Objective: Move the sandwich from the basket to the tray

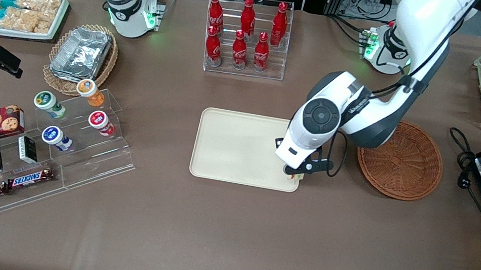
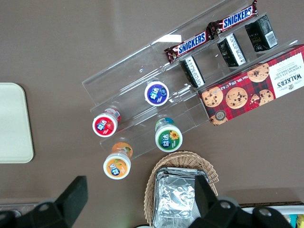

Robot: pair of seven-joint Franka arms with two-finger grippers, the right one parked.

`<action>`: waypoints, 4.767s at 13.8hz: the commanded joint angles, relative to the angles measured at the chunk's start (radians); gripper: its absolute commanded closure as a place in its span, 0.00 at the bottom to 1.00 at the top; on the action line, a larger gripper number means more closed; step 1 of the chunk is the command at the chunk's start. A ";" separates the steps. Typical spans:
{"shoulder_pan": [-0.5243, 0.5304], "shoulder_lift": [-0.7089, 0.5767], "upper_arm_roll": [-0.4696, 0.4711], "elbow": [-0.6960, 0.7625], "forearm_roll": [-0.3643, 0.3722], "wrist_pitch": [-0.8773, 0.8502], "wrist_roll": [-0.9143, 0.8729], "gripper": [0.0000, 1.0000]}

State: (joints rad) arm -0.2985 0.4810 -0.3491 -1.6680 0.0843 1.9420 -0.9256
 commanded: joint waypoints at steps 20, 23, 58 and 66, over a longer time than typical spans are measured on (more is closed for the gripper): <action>-0.042 0.150 0.002 -0.039 0.091 0.115 -0.019 0.00; -0.042 0.087 0.002 -0.027 0.078 0.074 -0.021 0.00; 0.618 -0.400 0.010 0.116 -0.020 -0.351 1.053 0.00; 0.619 -0.400 0.010 0.113 -0.026 -0.351 1.047 0.00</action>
